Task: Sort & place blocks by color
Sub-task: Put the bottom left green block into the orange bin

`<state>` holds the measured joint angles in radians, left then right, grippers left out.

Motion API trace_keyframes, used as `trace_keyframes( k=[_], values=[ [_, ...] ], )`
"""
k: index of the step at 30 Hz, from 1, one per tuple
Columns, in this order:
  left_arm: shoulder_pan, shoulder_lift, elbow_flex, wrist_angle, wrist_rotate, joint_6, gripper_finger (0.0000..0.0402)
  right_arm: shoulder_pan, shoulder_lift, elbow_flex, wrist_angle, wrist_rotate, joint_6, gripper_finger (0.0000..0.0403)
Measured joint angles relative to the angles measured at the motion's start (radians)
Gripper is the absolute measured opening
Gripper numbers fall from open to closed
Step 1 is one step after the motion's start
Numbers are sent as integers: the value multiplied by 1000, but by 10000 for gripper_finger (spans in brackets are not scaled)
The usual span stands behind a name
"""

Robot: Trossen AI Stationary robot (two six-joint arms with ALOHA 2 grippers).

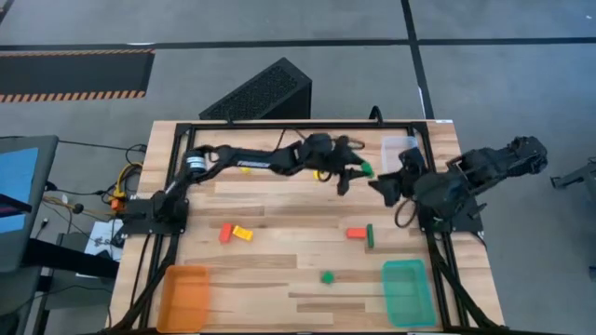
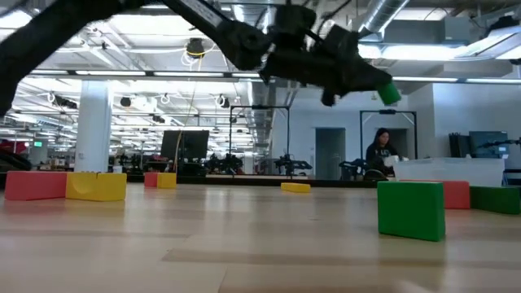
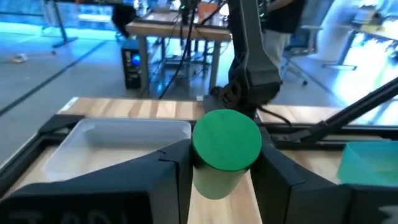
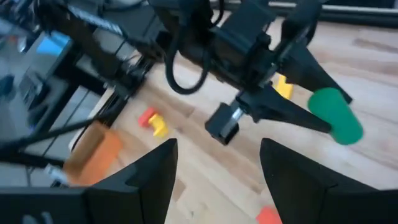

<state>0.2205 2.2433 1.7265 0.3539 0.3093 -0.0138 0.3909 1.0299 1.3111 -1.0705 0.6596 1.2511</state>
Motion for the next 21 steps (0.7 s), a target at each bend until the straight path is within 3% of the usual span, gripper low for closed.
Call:
trace_keyframes(
  k=[7,14,17,21],
  values=[
    [10,244,314,12,88,-31,100,-95,-2,0,-3,-27,29,254],
    [3,473,626,0,-24,-36,100,-118,-11,0,-46,-88,32,254],
    [3,499,593,64,-104,-75,101,-118,-23,0,-52,-88,31,254],
    [3,498,579,16,-216,-113,105,-118,-34,0,-55,-86,19,254]
  ],
)
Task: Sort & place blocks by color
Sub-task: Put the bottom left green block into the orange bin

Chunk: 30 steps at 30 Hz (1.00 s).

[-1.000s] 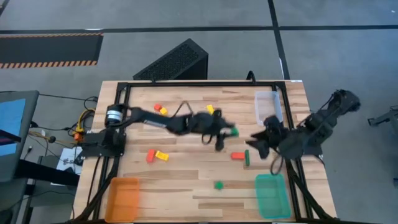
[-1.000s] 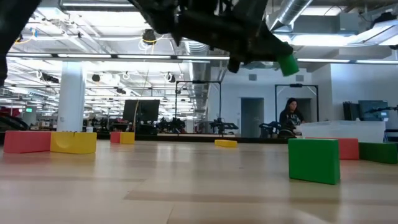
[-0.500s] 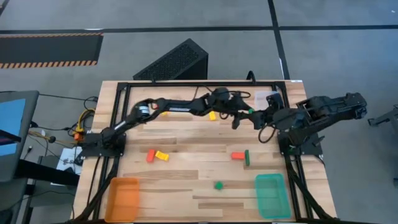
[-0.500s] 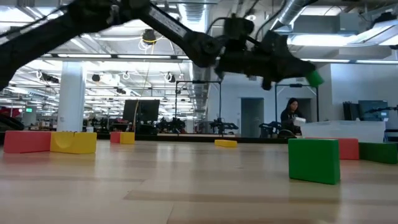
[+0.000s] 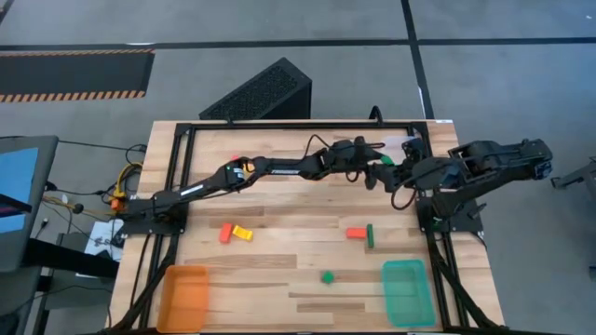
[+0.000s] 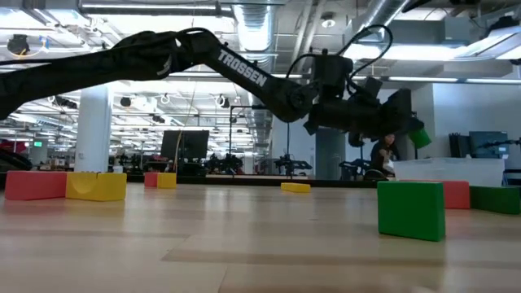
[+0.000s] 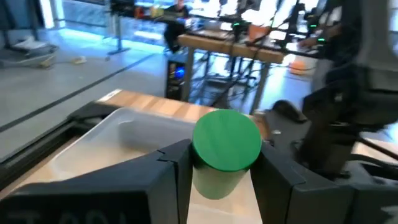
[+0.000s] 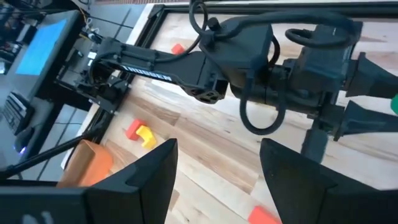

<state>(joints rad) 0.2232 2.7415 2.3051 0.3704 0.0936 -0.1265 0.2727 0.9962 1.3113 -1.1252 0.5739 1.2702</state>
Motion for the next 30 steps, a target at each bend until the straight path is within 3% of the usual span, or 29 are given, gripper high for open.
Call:
trace_keyframes(
  k=[8,14,18,21,24,30],
  values=[
    [-1,-2,0,6,33,48,146,-38,-3,0,-1,-10,-50,254],
    [-11,90,46,163,56,-74,148,-61,-3,0,1,-53,-77,254],
    [-14,95,47,145,37,-97,149,-66,-3,0,3,-57,-93,254],
    [-9,64,47,125,93,-77,149,-65,-3,0,-4,-57,-96,254],
    [-4,6,48,14,149,-15,149,-65,-3,0,-33,-58,-95,254],
    [-3,-121,50,-403,135,205,151,-65,-3,0,-81,-53,-94,254]
  ],
)
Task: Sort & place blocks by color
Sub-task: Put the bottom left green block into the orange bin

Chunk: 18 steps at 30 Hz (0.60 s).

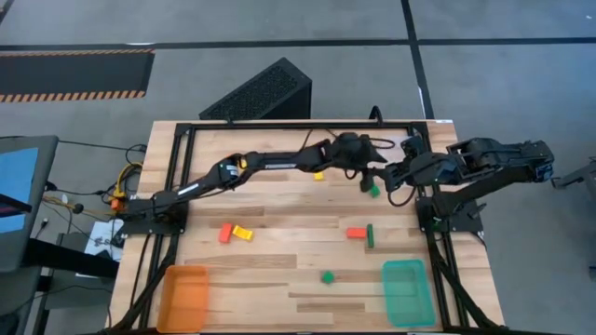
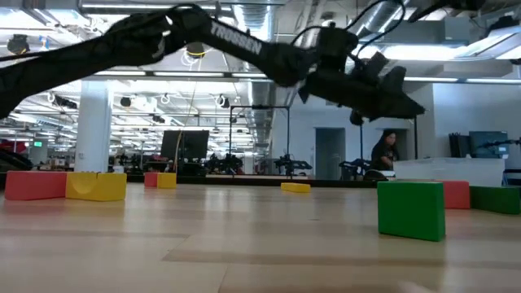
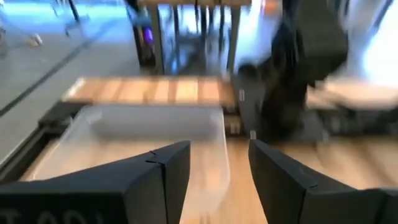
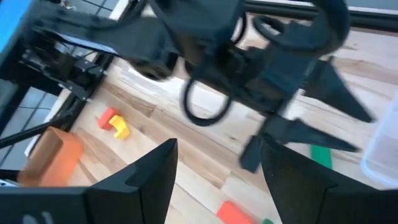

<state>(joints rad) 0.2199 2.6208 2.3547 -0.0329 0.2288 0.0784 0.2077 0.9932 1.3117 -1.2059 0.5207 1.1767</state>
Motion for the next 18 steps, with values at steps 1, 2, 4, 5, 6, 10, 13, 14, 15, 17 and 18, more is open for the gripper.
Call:
trace_keyframes(
  k=[1,2,4,5,6,10,13,14,15,17,18],
  values=[
    [0,-10,0,-55,2,34,151,0,0,0,-13,0,0,254],
    [0,-15,0,-96,9,73,151,-2,0,0,-21,0,0,254],
    [0,-14,0,-172,53,150,151,-8,0,0,-32,0,-5,254],
    [0,-6,0,-198,83,183,151,-14,0,0,-37,0,-11,254],
    [0,2,0,-222,115,213,151,-20,1,0,-37,0,-18,254],
    [0,34,-3,-273,149,288,151,-35,2,0,-37,-11,-23,254],
    [-1,33,-2,-262,110,336,151,-35,2,0,-37,-32,-22,254],
    [-1,32,-1,-255,90,352,151,-34,2,0,-37,-40,-19,254],
    [-1,32,-1,-244,76,365,151,-33,2,0,-37,-48,-18,254],
    [-1,32,-2,-215,50,387,151,-32,2,0,-37,-53,-18,254],
    [0,32,-2,-194,30,388,151,-32,2,0,-37,-53,-16,254]
  ],
)
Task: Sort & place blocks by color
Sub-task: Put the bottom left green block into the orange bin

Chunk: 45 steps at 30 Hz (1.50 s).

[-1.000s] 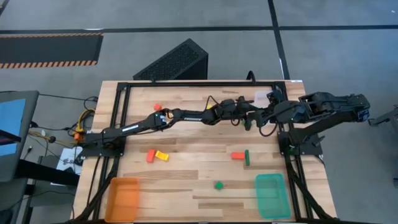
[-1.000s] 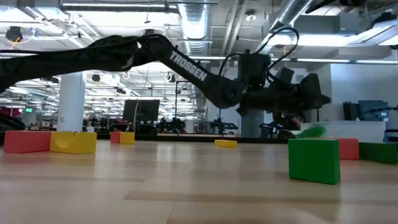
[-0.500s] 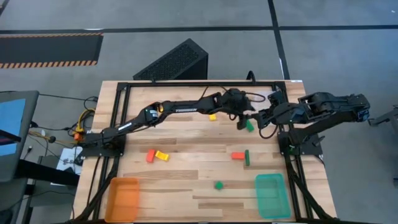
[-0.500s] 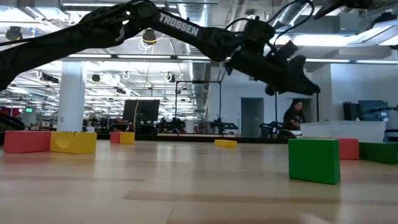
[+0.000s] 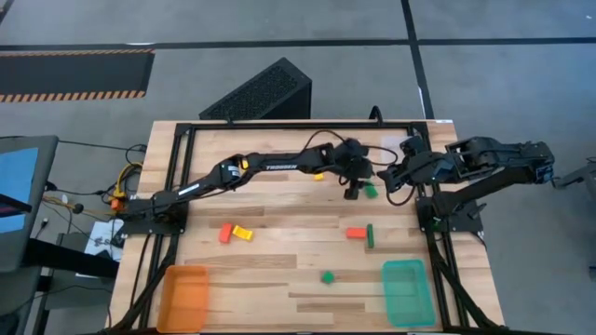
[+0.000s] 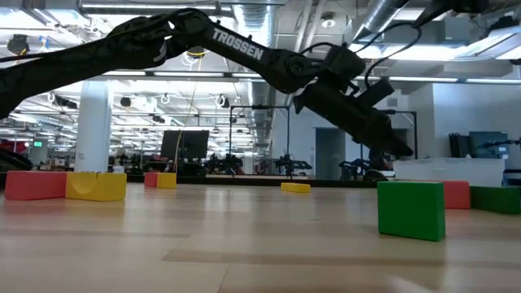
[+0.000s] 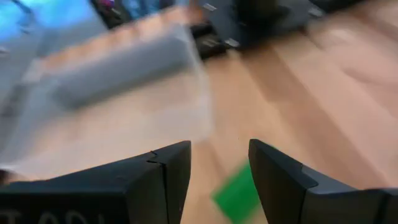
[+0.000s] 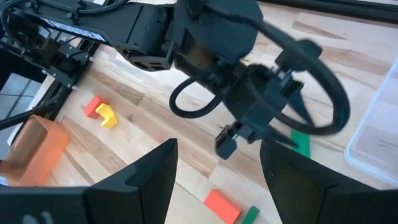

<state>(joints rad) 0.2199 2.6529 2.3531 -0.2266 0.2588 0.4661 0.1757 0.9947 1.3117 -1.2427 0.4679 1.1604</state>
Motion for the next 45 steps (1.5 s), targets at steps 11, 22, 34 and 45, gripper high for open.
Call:
trace_keyframes(
  k=[11,22,34,45],
  values=[
    [-8,35,-2,38,-81,-261,151,0,1,0,5,0,25,254],
    [-22,68,-1,11,-135,-294,151,1,1,1,14,-2,43,254],
    [-30,23,1,-329,5,-317,118,1,0,1,12,-3,31,254],
    [-84,9,1,-35,-43,-562,182,1,0,1,12,-3,17,254]
  ],
)
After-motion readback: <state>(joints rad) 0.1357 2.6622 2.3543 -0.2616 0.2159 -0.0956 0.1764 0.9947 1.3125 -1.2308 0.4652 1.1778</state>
